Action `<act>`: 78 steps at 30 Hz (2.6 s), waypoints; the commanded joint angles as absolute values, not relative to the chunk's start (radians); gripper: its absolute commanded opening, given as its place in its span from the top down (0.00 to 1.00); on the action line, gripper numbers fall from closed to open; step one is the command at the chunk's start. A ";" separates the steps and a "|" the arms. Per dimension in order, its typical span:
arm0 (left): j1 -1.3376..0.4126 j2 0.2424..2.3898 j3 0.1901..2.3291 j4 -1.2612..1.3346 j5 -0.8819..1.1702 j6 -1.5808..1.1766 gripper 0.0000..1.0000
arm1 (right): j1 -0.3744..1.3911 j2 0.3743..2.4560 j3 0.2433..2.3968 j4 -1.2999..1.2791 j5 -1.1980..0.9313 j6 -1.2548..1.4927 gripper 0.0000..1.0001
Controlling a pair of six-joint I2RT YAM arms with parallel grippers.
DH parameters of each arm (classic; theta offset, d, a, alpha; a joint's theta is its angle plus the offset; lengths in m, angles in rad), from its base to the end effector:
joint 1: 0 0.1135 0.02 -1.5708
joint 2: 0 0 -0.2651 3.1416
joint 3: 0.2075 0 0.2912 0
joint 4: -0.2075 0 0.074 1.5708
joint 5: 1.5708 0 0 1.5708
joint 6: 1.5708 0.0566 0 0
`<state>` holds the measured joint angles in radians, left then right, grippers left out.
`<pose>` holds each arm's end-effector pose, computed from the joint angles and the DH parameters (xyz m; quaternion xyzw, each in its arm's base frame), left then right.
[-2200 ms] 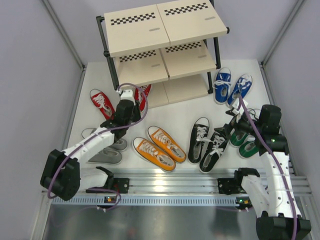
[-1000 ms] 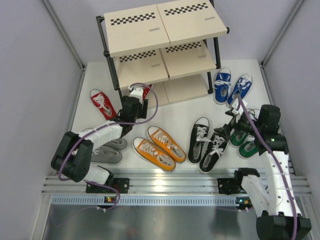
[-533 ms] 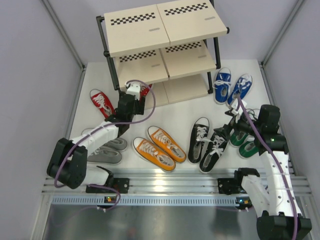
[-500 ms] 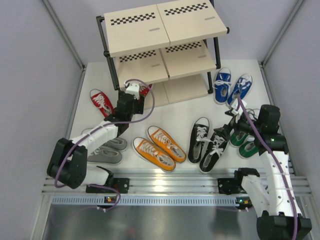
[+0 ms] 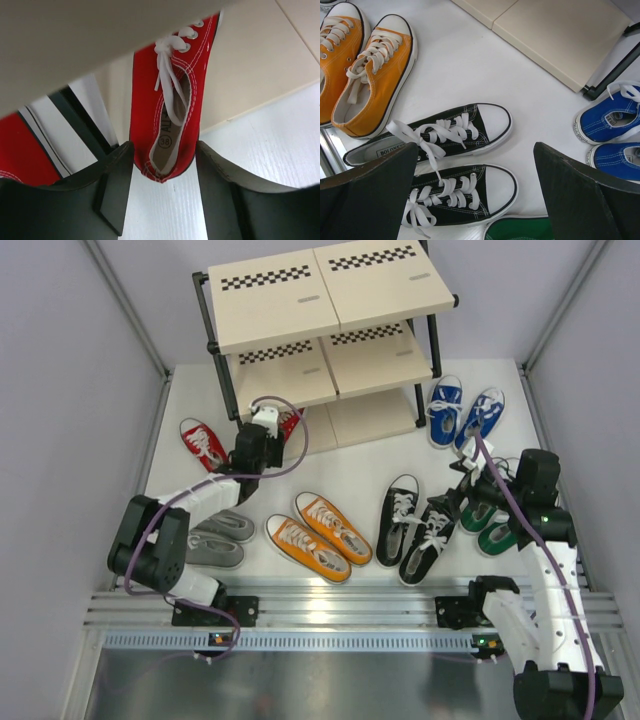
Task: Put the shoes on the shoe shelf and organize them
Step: Place the shoe at the shoe shelf.
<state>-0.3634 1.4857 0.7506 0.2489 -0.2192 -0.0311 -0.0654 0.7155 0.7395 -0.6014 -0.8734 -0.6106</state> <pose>0.3440 -0.1176 0.1706 0.0851 0.8490 -0.0087 0.5214 0.1982 0.0305 0.2940 -0.4086 0.7130 0.2076 0.5307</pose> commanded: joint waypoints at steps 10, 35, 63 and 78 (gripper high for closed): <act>-0.342 1.496 0.762 0.311 -0.172 -0.130 1.00 | -0.046 0.715 0.736 -0.600 -0.893 -0.640 0.01; -0.408 1.427 0.672 0.275 -0.512 -0.954 1.00 | -0.046 0.713 0.736 -0.598 -0.891 -0.640 0.00; -0.456 1.545 0.802 0.328 -0.433 -0.899 0.64 | -0.043 0.710 0.735 -0.604 -0.887 -0.649 0.01; -0.456 1.295 0.759 0.183 -0.267 -0.666 0.34 | -0.043 0.712 0.736 -0.607 -0.884 -0.655 0.01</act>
<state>-0.4568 1.3804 0.7670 0.2333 -0.3332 -0.7620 -0.0605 0.7155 0.7395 -0.6147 -0.8722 -0.6289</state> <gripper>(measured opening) 0.656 0.993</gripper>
